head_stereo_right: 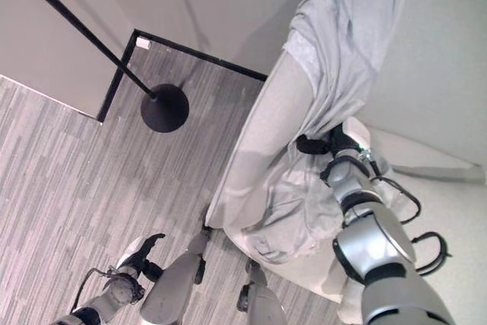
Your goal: Hang the clothes on the sofa on the clothes rack.
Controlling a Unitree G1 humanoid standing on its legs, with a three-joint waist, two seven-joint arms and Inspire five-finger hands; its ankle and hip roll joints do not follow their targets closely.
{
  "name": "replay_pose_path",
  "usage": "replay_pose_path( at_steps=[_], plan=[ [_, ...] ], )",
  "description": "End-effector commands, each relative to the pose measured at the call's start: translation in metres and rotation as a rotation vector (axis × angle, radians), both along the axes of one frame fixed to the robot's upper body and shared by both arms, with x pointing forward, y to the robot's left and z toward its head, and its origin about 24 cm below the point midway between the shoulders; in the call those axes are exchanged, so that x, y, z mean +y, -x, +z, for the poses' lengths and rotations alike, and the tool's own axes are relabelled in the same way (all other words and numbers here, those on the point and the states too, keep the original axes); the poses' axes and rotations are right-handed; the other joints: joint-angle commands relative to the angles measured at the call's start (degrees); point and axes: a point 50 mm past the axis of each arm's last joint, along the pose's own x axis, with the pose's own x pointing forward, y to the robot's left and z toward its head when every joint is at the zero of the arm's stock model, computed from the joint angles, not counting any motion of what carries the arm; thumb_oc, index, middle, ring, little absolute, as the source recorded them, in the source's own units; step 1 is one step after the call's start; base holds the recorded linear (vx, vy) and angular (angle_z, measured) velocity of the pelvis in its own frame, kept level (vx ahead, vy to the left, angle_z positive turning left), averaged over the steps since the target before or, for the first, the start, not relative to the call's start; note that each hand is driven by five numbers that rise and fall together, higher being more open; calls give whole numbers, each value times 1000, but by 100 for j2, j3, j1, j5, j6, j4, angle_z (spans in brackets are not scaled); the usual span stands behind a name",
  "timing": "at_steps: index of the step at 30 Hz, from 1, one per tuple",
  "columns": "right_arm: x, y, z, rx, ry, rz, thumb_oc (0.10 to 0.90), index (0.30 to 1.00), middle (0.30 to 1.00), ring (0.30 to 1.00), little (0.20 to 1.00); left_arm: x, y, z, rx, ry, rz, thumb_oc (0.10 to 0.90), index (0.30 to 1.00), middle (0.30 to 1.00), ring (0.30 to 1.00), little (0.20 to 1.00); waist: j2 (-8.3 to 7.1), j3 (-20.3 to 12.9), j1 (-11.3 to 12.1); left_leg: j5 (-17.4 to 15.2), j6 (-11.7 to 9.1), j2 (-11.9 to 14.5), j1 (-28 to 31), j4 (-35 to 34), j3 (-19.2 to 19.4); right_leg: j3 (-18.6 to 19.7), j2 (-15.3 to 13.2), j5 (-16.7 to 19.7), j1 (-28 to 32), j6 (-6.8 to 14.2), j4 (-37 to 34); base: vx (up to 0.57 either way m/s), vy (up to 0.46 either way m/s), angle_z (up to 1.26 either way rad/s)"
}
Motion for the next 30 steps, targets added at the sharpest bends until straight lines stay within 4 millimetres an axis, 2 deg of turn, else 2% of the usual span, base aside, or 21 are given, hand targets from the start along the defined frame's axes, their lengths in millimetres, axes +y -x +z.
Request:
replay_pose_path(
  at_steps=[1, 3, 4, 5, 7, 8, 9, 10, 13, 15, 19, 22, 23, 24, 25, 27, 28, 29, 30],
  plan=[
    [-13, 7, 0, -43, -76, -44, 400, 300, 300, 300, 300, -1, 3, -2, -1, -18, -16, 800, 900, 900, 900, 900, -164, -269, -7, -395, -356, 15, 100, 17, 91, 504, -330, 127, -14, 467, 37, 0, 0, 0],
    [-13, 10, -7, -48, -131, -64, 400, 300, 300, 300, 300, -1, 3, -3, 2, -20, -13, 800, 900, 900, 900, 900, -169, -273, -26, -402, -354, 15, 112, 17, 94, 507, -327, 122, -2, 464, 37, 0, 0, 0],
    [-7, 14, -24, -78, -306, -108, 400, 300, 300, 300, 300, -2, 2, -3, 2, -21, -8, 800, 900, 900, 900, 900, -167, -281, -78, -420, -350, 23, 141, 17, 110, 517, -327, 124, 11, 465, 37, 0, 0, 0],
    [-7, 14, -24, -77, -307, -108, 400, 300, 300, 300, 300, -2, 2, -3, 2, -22, -9, 800, 900, 900, 900, 900, -171, -281, -73, -422, -350, 23, 146, 17, 112, 518, -328, 122, 16, 465, 37, 0, 0, 0],
    [2, 19, -42, -98, -474, -143, 400, 300, 300, 300, 300, -3, 3, -4, 11, -24, -12, 800, 900, 900, 900, 900, -161, -285, -119, -445, -346, 34, 187, 17, 142, 533, -326, 115, 35, 462, 37, -5, -2, -2],
    [10, 21, -51, -111, -566, -151, 400, 300, 300, 300, 300, -4, 3, -4, 13, -23, -10, 800, 900, 900, 900, 900, -147, -290, -149, -455, -345, 36, 202, 17, 156, 544, -325, 116, 41, 457, 37, -15, -2, -6],
    [25, 24, -67, -138, -730, -160, 400, 300, 300, 300, 300, -6, 3, -5, 18, -18, -9, 800, 900, 900, 900, 900, -131, -301, -190, -480, -340, 41, 238, 17, 183, 567, -327, 112, 61, 455, 37, -11, -4, -9],
    [25, 24, -67, -138, -731, -161, 400, 300, 300, 300, 300, -6, 3, -5, 18, -19, -9, 800, 900, 900, 900, 900, -135, -302, -186, -482, -340, 40, 243, 17, 186, 569, -328, 111, 64, 455, 37, -9, 0, -13],
    [59, 30, -89, -205, -1003, -145, 400, 300, 300, 300, 300, -8, 8, -8, 33, -14, 5, 800, 900, 900, 900, 900, -93, -349, -279, -523, -337, 53, 313, 17, 230, 610, -331, 101, 95, 452, 37, -9, 0, -12],
    [79, 34, -96, -264, -1176, -131, 400, 300, 300, 300, 300, -9, 13, -11, 49, -8, 17, 800, 900, 900, 900, 900, -54, -388, -341, -547, -336, 66, 363, 17, 267, 623, -339, 91, 121, 446, 37, -7, 0, -8],
    [114, 43, -104, -322, -1394, -70, 400, 300, 300, 300, 300, -13, 25, -16, 78, -3, 16, 800, 900, 900, 900, 900, 33, -495, -441, -585, -328, 73, 471, 17, 313, 655, -366, 72, 193, 441, 37, -7, 10, -10],
    [126, 40, -91, -430, -1550, -33, 400, 300, 300, 300, 300, -16, 31, -19, 89, 9, 8, 800, 900, 900, 900, 900, 145, -578, -465, -603, -319, 67, 554, 17, 329, 657, -385, 62, 239, 437, 37, -12, 14, -4],
    [131, 37, -81, -488, -1596, -6, 400, 300, 300, 300, 300, -17, 32, -19, 89, 15, 7, 800, 900, 900, 900, 900, 185, -610, -471, -609, -317, 68, 581, 17, 334, 658, -394, 50, 264, 434, 37, -31, 37, 0],
    [132, 30, -56, -625, -1666, 53, 400, 300, 300, 300, 300, -20, 34, -19, 87, 31, 10, 800, 900, 900, 900, 900, 257, -670, -477, -614, -306, 59, 631, 17, 346, 675, -407, 43, 303, 429, 37, -16, 33, 1],
    [133, 30, -56, -625, -1666, 52, 400, 300, 300, 300, 300, -20, 34, -19, 87, 31, 10, 800, 900, 900, 900, 900, 256, -664, -476, -617, -306, 59, 642, 17, 347, 676, -407, 41, 313, 429, 37, -9, 31, 0],
    [132, 26, -28, -781, -1736, 117, 400, 300, 300, 300, 300, -23, 36, -20, 88, 44, 11, 800, 900, 900, 900, 900, 323, -739, -469, -629, -291, 54, 713, 17, 342, 674, -415, 12, 385, 421, 37, 5, 9, -2],
    [132, 26, -28, -781, -1736, 116, 400, 300, 300, 300, 300, -23, 36, -20, 89, 44, 10, 800, 900, 900, 900, 900, 321, -739, -468, -631, -291, 54, 717, 17, 341, 673, -415, 10, 389, 421, 37, 25, 19, -4],
    [128, 24, 2, -930, -1771, 185, 400, 300, 300, 300, 300, -24, 39, -21, 96, 47, 6, 800, 900, 900, 900, 900, 362, -828, -457, -650, -277, 51, 813, 17, 337, 661, -428, -17, 485, 416, 37, 41, 9, -1],
    [126, 26, 17, -1007, -1782, 232, 400, 300, 300, 300, 300, -25, 42, -22, 105, 46, 0, 800, 900, 900, 900, 900, 367, -883, -450, -669, -269, 47, 892, 17, 337, 642, -434, -36, 557, 415, 37, 106, 16, 4]
  ],
)
